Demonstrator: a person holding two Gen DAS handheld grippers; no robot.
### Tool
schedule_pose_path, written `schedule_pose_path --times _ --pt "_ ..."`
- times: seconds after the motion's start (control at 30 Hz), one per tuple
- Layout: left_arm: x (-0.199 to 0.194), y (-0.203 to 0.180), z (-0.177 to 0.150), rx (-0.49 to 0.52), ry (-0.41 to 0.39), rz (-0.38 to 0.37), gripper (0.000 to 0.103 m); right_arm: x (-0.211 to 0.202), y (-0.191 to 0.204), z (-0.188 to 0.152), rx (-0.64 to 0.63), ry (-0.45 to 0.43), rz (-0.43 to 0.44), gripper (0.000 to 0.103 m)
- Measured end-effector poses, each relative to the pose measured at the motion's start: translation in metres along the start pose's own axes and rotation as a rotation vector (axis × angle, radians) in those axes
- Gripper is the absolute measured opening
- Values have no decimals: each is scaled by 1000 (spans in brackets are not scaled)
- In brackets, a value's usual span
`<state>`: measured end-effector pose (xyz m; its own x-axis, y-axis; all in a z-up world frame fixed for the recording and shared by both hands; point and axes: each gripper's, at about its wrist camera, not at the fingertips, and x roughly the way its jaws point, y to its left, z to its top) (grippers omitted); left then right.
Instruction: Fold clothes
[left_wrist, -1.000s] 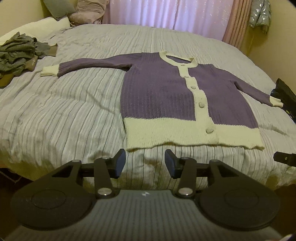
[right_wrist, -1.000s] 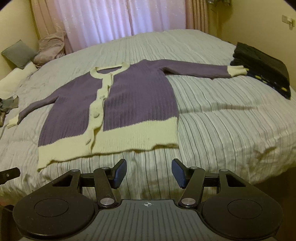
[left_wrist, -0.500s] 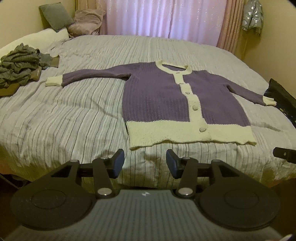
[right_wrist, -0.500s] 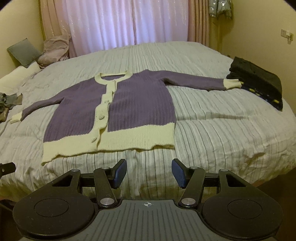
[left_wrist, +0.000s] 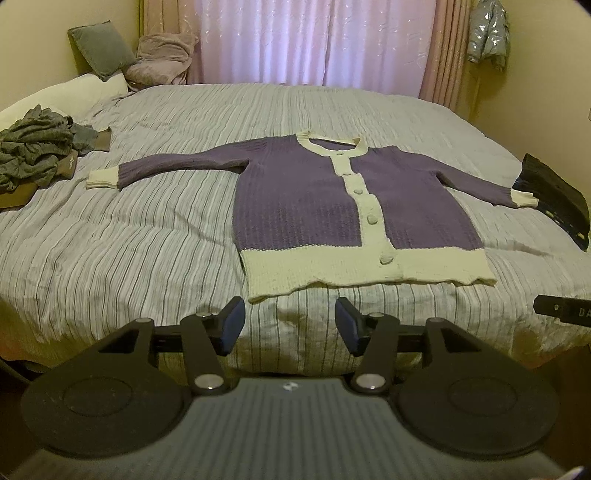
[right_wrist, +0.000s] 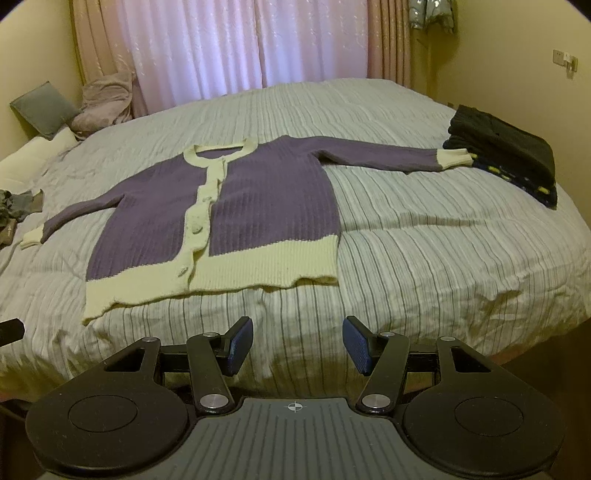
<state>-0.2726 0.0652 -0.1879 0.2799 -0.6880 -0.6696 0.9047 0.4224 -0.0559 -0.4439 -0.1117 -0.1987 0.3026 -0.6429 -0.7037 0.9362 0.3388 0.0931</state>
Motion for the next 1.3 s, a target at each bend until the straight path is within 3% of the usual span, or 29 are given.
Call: schedule_pose_path --times 0.63,1.3 --pt "29 7 4 -27 62 -9 52 21 9 13 -44 30 -11 58" --pt "106 18 25 -54 180 2 53 93 22 43 -88 131 -30 58"
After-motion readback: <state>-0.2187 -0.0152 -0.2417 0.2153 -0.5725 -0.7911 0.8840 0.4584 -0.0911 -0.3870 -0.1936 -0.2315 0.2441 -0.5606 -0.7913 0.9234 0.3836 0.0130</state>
